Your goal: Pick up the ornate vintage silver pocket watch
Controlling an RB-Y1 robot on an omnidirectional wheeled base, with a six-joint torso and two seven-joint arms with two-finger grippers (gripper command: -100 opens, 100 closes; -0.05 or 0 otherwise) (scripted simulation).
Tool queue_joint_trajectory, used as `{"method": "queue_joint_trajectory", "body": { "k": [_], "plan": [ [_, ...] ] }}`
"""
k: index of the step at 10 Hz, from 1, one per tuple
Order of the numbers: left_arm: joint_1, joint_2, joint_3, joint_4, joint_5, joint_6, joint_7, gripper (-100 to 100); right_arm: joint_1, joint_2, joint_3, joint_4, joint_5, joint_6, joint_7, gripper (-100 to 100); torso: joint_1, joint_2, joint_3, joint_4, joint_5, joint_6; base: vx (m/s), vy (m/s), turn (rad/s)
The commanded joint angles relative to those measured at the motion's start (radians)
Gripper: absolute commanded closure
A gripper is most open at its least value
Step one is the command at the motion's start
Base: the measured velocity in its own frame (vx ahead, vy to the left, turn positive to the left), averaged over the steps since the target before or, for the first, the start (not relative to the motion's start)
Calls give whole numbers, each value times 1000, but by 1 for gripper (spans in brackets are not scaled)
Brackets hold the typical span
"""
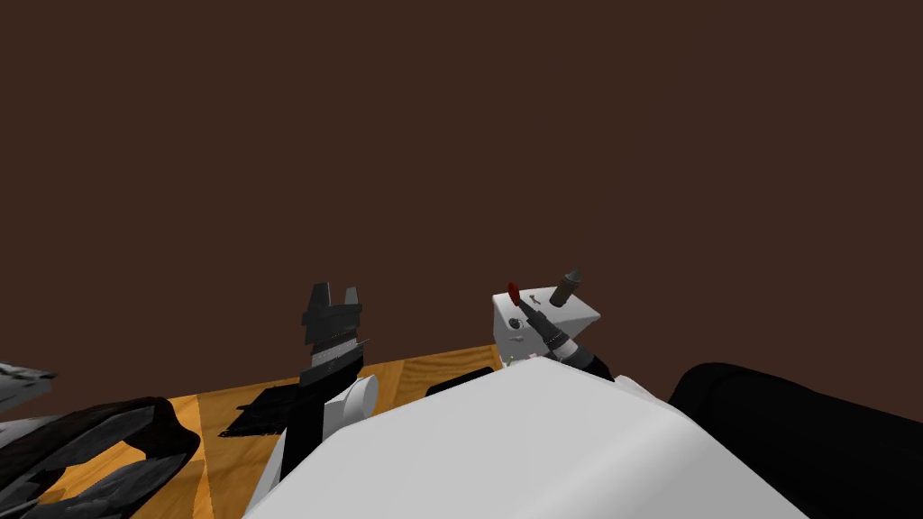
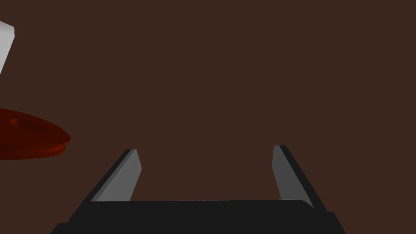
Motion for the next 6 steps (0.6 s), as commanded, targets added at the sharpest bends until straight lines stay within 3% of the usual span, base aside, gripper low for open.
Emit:
{"method": "queue_joint_trajectory", "body": {
  "k": [1, 6],
  "plan": [
    [0, 0, 0, 0, 0, 0, 0, 0, -2, -34, -11, 26, 31, 9, 20, -100, 0, 0, 0, 0, 0, 0, -3, 175, 35],
    [0, 0, 0, 0, 0, 0, 0, 0, 37, -160, -48, 83, 154, 39, 93, -100, 3, 1, 1, 0, 1, 0, -14, 192, 53]
  ]
}}
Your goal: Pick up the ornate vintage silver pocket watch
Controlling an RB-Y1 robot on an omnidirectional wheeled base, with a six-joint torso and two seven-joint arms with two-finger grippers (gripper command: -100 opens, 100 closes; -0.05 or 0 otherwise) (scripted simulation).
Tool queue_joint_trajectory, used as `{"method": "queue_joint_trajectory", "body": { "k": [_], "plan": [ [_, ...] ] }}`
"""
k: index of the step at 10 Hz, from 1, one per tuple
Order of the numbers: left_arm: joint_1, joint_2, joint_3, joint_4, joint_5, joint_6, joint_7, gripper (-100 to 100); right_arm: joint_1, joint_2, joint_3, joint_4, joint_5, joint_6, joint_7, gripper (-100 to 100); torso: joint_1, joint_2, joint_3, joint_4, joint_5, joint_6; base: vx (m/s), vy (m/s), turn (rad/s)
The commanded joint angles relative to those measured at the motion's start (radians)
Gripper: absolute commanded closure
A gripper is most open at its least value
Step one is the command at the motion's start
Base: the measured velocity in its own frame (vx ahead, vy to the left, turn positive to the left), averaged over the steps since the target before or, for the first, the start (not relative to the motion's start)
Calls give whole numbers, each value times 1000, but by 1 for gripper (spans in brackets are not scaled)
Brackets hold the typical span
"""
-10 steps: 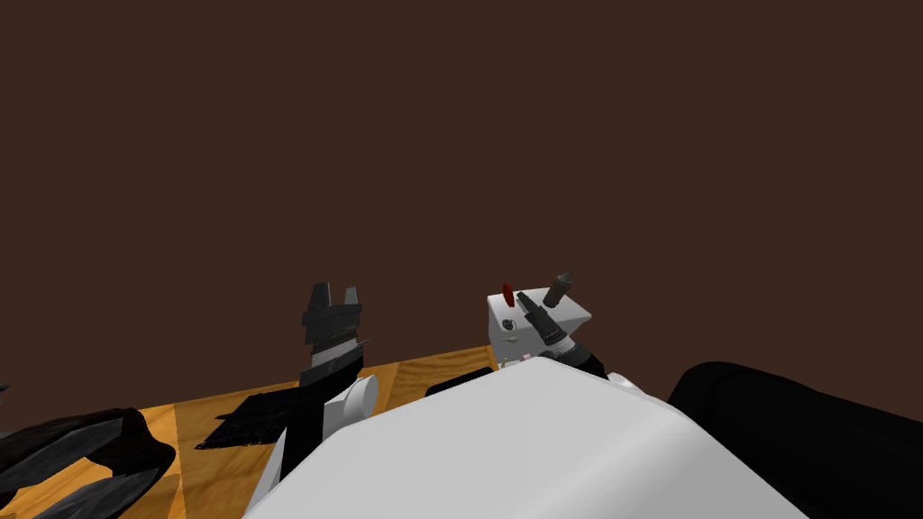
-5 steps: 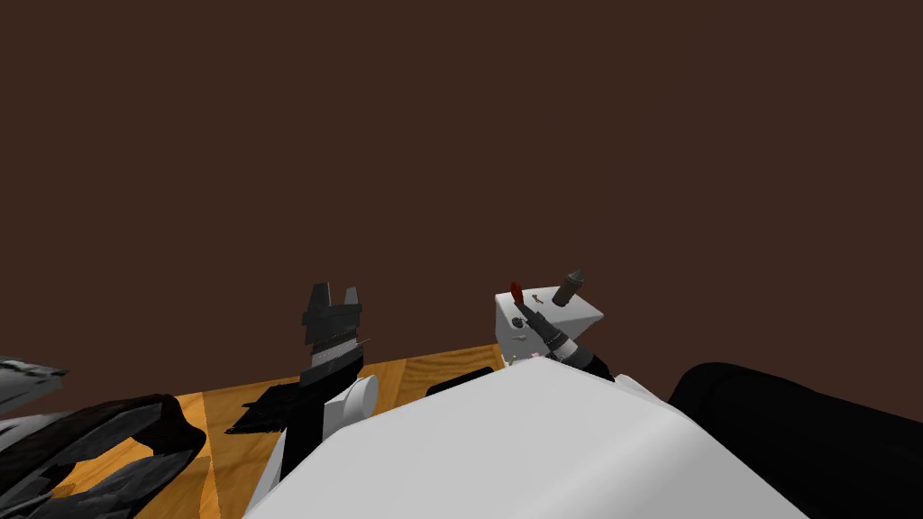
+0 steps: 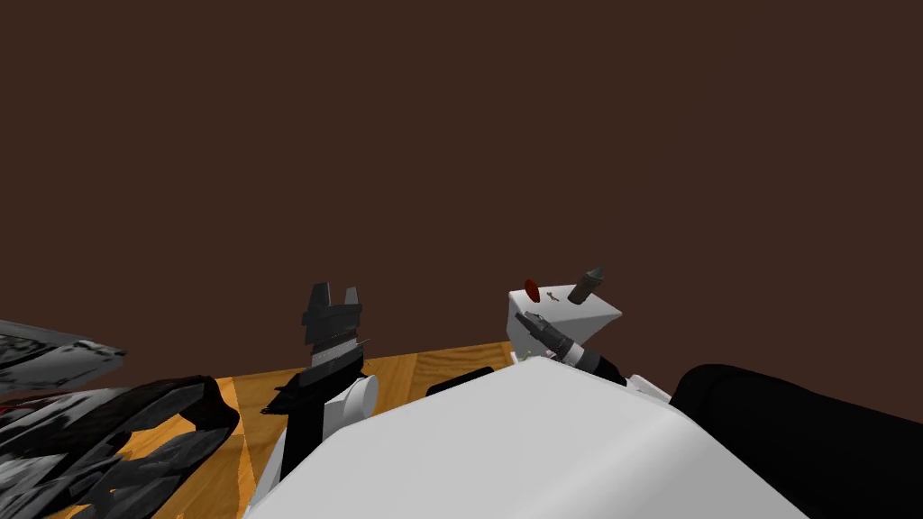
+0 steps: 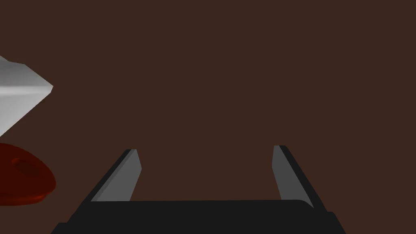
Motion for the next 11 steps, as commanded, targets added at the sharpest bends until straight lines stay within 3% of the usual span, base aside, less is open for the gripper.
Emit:
{"method": "queue_joint_trajectory", "body": {
  "k": [1, 7, 8, 11],
  "plan": [
    [0, 0, 0, 0, 0, 0, 0, 0, 16, -47, -13, 15, 46, 16, 28, -100, 0, 0, 0, 0, 0, 0, -4, 232, 71],
    [0, 0, 0, 0, 0, 0, 0, 0, 77, -222, -66, 118, 219, 72, 138, -100, 1, -1, 0, 0, 0, 0, 7, 230, 63],
    [0, 0, 0, 0, 0, 0, 0, 0, 77, -230, -66, 118, 225, 72, 138, -100, 1, -1, -1, 0, 0, 0, 2, 122, 21],
    [0, 0, 0, 0, 0, 0, 0, 0, 113, -321, -90, 182, 318, 109, 199, -100, -7, -1, -1, 0, -1, 0, 17, 113, 74]
  ]
}}
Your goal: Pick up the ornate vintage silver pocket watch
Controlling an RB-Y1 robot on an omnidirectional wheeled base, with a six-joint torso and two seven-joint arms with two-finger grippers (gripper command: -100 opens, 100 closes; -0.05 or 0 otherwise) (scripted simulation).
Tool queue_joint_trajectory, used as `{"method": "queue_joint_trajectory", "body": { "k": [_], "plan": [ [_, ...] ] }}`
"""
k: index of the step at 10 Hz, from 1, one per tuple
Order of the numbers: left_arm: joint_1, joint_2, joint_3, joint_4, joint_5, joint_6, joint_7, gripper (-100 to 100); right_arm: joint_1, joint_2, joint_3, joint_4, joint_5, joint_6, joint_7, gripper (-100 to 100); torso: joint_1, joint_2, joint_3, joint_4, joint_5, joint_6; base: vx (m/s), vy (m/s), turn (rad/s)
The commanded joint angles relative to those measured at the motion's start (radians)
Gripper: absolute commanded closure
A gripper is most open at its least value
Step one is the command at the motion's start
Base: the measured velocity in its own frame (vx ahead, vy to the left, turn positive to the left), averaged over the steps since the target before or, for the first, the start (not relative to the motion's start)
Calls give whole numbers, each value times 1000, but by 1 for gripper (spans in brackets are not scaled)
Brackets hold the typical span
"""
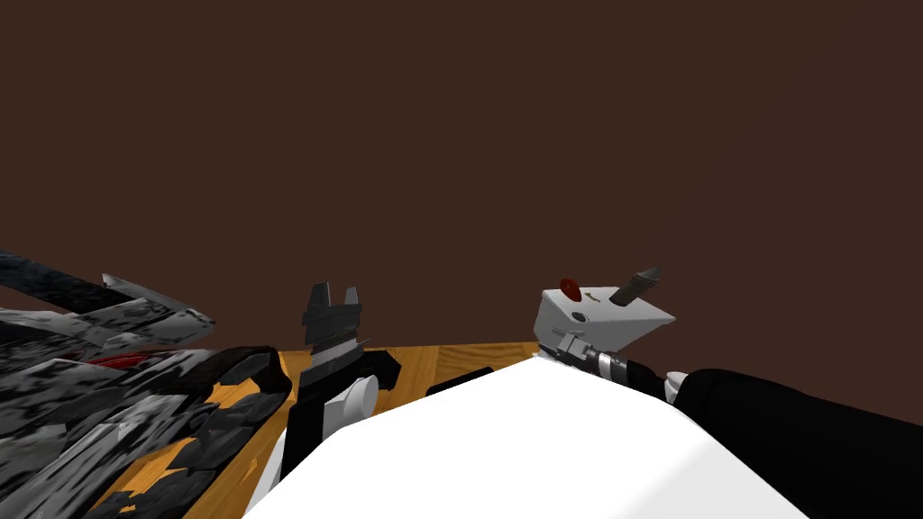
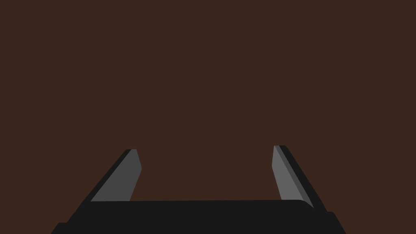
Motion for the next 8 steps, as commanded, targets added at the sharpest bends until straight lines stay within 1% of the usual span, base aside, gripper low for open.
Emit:
{"method": "queue_joint_trajectory", "body": {
  "k": [1, 2, 5, 6, 8],
  "plan": [
    [0, 0, 0, 0, 0, 0, 0, 0, 23, -50, -4, 19, 50, 41, 33, -100, 0, 0, 0, 0, 0, 0, 59, 123, 59],
    [0, 0, 0, 0, 0, 0, 0, 0, 23, -53, -4, 19, 59, 41, 33, -100, 0, -2, -1, 0, 0, 0, 40, 78, 19],
    [0, 0, 0, 0, 0, 0, 0, 0, 64, -140, -21, 92, 154, 87, 97, -100, -4, -2, -1, 0, -1, 0, 58, 78, 70],
    [0, 0, 0, 0, 0, 0, 0, 0, 64, -140, -21, 92, 156, 87, 97, -100, -3, -3, -2, -1, -1, 0, 45, 41, 11],
    [0, 0, 0, 0, 0, 0, 0, 0, 93, -195, -29, 144, 220, 119, 139, -100, -7, -1, -1, 0, -2, 0, 50, 18, 62]
  ]
}}
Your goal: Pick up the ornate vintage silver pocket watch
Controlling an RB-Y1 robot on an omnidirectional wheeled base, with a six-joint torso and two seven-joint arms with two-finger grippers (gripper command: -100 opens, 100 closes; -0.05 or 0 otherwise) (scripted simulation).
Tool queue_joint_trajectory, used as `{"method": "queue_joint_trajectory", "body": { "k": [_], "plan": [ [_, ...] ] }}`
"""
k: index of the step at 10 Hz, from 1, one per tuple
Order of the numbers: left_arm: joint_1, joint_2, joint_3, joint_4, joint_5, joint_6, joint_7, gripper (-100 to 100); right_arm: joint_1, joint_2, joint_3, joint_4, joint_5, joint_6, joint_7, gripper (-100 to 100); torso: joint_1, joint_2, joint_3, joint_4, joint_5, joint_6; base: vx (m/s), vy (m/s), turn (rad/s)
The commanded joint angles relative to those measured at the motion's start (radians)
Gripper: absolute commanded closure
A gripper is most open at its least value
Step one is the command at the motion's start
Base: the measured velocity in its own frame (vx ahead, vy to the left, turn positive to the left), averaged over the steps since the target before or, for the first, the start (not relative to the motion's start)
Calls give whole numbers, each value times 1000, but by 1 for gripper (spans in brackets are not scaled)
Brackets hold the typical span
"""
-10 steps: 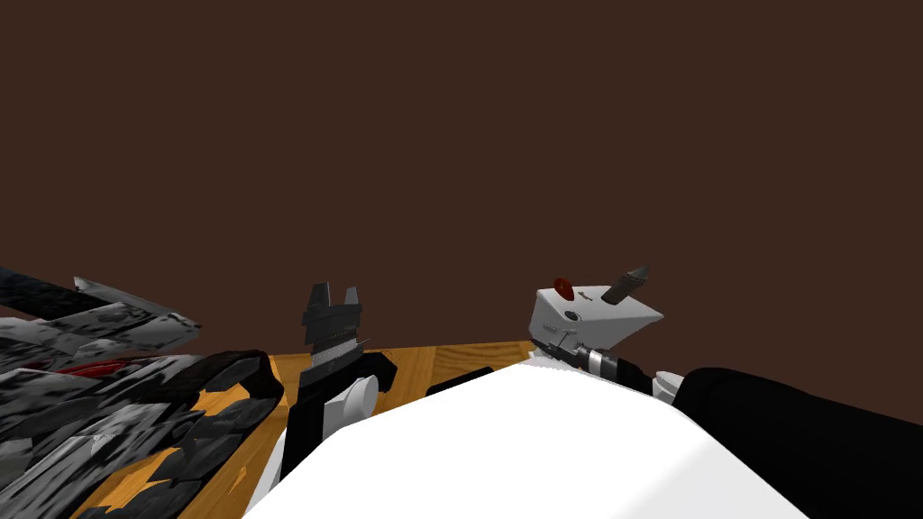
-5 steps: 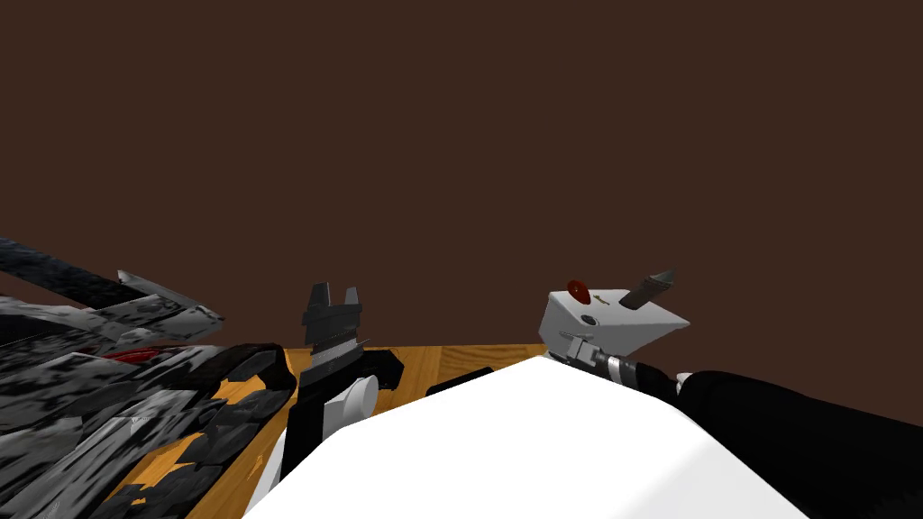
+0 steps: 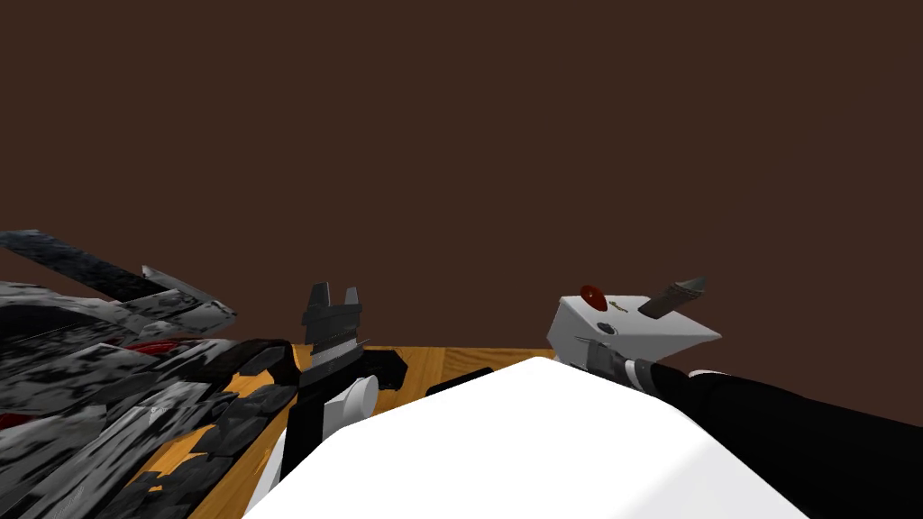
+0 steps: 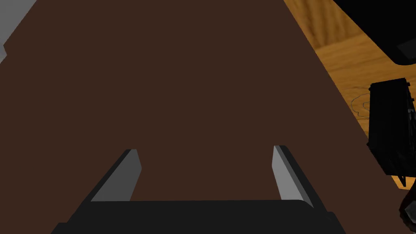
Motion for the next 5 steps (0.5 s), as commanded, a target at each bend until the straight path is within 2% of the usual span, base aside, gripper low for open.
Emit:
{"method": "queue_joint_trajectory", "body": {
  "k": [1, 2, 3, 5],
  "plan": [
    [0, 0, 0, 0, 0, 0, 0, 0, 23, -35, -11, 50, 50, 18, 43, -100, 0, 0, 0, 0, 0, 0, 75, 12, 80],
    [0, 0, 0, 0, 0, 0, 0, 0, 37, -60, -14, 76, 78, 34, 63, -100, -1, -1, -1, 0, 0, 0, 80, 1, 68],
    [0, 0, 0, 0, 0, 0, 0, 0, 37, -60, -14, 76, 80, 34, 63, -100, -1, -1, -1, 0, 0, 0, 59, -6, 13],
    [0, 0, 0, 0, 0, 0, 0, 0, 63, -107, -19, 127, 138, 67, 102, -100, -2, 0, 0, 0, 0, 0, 55, -8, 53]
  ]
}}
